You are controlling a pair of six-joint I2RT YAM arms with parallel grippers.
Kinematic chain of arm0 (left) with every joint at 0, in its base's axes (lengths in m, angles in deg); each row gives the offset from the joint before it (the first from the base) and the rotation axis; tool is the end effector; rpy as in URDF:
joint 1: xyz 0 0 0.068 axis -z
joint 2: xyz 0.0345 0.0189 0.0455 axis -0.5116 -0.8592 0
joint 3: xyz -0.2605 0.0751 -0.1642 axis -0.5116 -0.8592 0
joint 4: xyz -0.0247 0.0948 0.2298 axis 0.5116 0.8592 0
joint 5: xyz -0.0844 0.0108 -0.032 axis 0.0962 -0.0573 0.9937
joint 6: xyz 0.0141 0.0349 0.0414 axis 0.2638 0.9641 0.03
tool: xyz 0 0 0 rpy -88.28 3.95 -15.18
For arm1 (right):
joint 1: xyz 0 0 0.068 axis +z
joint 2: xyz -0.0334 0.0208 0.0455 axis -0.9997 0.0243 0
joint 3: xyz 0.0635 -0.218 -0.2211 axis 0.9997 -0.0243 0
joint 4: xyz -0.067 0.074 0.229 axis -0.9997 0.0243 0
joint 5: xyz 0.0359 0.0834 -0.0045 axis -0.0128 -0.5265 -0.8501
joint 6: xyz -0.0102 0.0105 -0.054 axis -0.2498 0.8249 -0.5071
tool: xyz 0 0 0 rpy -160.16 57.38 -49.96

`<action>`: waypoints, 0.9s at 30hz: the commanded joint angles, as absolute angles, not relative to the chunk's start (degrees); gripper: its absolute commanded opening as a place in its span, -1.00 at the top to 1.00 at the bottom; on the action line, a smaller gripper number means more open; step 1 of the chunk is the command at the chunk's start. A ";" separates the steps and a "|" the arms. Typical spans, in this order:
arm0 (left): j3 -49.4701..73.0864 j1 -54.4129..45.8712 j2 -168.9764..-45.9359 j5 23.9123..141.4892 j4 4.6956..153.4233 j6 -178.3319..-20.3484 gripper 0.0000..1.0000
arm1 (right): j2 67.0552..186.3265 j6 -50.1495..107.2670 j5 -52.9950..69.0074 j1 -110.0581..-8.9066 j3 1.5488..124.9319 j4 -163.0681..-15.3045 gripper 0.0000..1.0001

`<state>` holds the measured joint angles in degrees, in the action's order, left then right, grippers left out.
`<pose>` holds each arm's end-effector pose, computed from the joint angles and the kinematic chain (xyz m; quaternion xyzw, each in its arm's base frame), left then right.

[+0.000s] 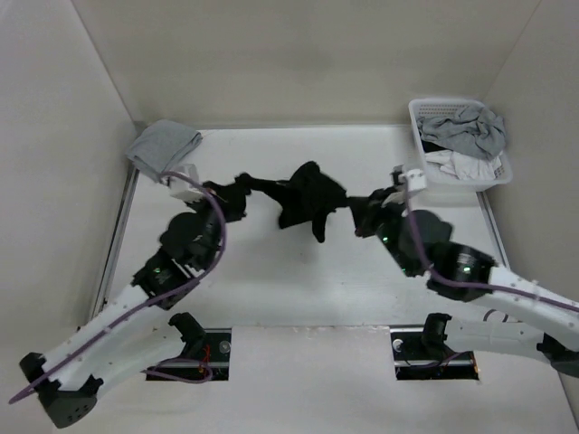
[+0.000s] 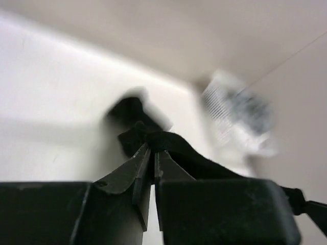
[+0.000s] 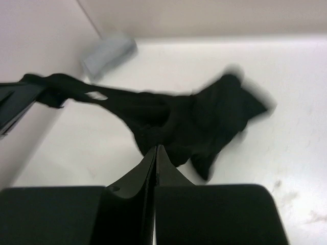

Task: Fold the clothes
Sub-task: Flatten the tank top out

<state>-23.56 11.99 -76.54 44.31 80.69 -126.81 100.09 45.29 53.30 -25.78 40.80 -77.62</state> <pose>0.1191 -0.0836 0.3452 -0.1483 0.7296 -0.2707 0.6103 0.1012 0.1456 0.3957 -0.0615 0.7670 0.2166 0.6009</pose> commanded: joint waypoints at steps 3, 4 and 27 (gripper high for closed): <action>1.81 21.28 -73.26 27.27 83.46 -105.30 0.93 | 96.05 25.58 68.00 -15.65 68.40 -71.94 1.00; 4.74 22.70 -74.05 26.20 82.06 -102.55 0.93 | 97.28 21.52 69.94 -13.01 72.82 -72.64 1.00; 10.37 -1.68 -108.73 37.05 72.97 -104.16 0.91 | 127.75 29.99 34.83 -52.94 80.32 -79.23 1.00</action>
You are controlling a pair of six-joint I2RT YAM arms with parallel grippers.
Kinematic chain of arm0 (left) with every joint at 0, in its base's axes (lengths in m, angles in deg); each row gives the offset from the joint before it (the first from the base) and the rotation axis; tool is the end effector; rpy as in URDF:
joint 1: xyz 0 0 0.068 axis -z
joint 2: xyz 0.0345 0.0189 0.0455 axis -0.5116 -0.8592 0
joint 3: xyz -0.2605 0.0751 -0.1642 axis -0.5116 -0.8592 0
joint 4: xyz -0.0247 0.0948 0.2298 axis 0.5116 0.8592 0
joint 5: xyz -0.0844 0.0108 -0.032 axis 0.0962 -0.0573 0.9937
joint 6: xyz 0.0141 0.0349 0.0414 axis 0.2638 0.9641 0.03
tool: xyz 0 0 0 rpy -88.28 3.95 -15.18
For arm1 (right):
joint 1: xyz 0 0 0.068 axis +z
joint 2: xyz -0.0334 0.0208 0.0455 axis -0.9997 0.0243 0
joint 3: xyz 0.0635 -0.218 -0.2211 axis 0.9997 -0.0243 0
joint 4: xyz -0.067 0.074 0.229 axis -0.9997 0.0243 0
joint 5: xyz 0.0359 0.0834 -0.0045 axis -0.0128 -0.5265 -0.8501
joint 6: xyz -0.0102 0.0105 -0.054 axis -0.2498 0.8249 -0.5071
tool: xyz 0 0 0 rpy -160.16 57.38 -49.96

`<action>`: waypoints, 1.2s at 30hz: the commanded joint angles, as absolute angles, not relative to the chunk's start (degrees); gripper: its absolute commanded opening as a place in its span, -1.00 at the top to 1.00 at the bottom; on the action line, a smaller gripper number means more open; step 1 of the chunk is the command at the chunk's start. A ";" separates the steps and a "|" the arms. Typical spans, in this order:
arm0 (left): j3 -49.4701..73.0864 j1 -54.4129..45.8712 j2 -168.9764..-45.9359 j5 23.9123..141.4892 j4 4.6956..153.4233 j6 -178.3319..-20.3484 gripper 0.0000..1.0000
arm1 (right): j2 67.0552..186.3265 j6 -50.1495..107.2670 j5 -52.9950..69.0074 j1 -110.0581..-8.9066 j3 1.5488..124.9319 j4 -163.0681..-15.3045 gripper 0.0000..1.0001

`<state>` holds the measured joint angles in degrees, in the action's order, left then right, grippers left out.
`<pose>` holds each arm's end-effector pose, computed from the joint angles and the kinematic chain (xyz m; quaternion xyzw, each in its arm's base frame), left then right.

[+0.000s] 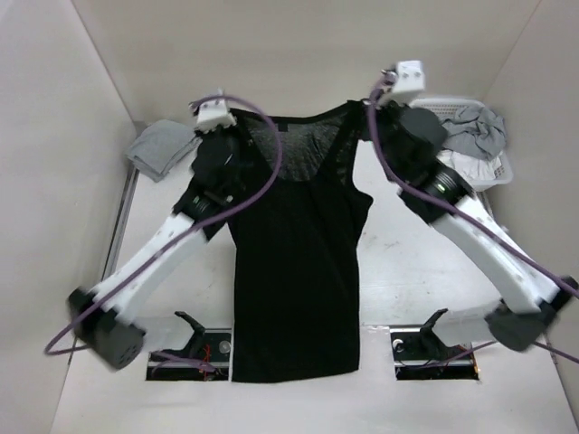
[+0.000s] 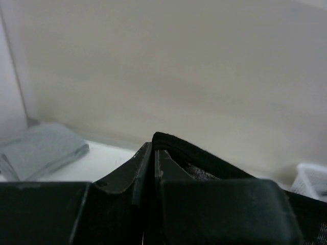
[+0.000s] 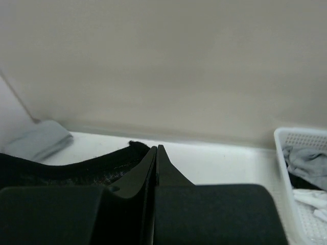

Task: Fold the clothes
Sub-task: Flatten the tank top out

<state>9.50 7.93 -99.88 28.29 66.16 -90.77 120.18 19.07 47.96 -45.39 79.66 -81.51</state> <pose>0.1967 -0.1219 0.4978 -0.1324 0.6172 -0.0456 0.7742 0.1938 0.1539 0.5559 -0.0476 0.6558 0.0843 0.7487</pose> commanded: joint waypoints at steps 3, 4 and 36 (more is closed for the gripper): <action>21.85 -10.14 -124.72 43.31 76.49 -107.70 0.92 | 142.94 31.24 32.35 -59.63 91.18 -77.22 1.00; 25.91 -11.21 -128.52 44.02 77.90 -107.80 0.92 | 147.34 31.06 32.43 -60.96 95.67 -75.73 1.00; -31.01 -1.46 -109.21 55.90 71.94 -132.41 0.31 | 130.60 63.23 27.07 -60.97 26.37 -94.26 0.34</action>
<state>-30.47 -1.82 -106.00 54.84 79.91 -129.80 129.53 59.87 29.03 -60.58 26.83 -88.18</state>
